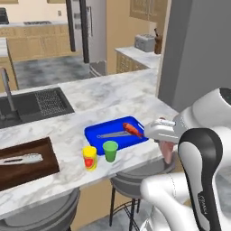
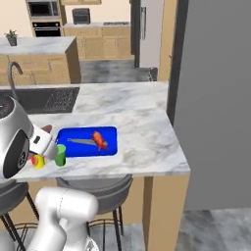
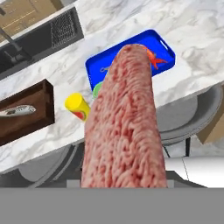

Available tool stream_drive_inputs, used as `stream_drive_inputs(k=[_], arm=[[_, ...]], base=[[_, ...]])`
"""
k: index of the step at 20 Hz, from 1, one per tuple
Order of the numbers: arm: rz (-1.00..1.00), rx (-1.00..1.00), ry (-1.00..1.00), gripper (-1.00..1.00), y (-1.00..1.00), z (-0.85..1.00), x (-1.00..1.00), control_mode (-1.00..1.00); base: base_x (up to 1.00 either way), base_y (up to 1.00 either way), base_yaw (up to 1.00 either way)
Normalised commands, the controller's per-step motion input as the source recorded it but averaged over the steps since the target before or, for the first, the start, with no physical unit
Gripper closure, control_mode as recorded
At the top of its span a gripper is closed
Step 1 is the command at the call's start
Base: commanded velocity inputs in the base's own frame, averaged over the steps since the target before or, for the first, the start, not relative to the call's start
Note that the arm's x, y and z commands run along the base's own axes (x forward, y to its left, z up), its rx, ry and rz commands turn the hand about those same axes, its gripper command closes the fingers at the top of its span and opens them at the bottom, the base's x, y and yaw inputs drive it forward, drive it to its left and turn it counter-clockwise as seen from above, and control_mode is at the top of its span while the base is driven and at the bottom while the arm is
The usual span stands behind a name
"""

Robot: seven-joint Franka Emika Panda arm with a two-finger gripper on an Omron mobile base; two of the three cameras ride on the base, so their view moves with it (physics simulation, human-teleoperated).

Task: Gather the lemon and mushroom from the fridge and place them on a tray on the dining counter. Then gather the steak and fish from the fridge and place them on the other tray.

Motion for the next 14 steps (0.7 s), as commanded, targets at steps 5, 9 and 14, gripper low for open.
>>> stream_drive_inputs(k=[5, 9, 14], arm=[[0.0, 0.0, 0.0, 1.0, 0.0, 0.0, 0.0, 1.0], [0.0, 0.0, 0.0, 1.0, 0.0, 0.0, 0.0, 1.0], [0.33, 0.0, 0.08, 1.0, -0.34, 0.26, 0.98, -1.0]], base=[[0.7, -0.24, 0.47], [0.75, -0.27, 0.43], [0.0, 0.0, 0.0]])
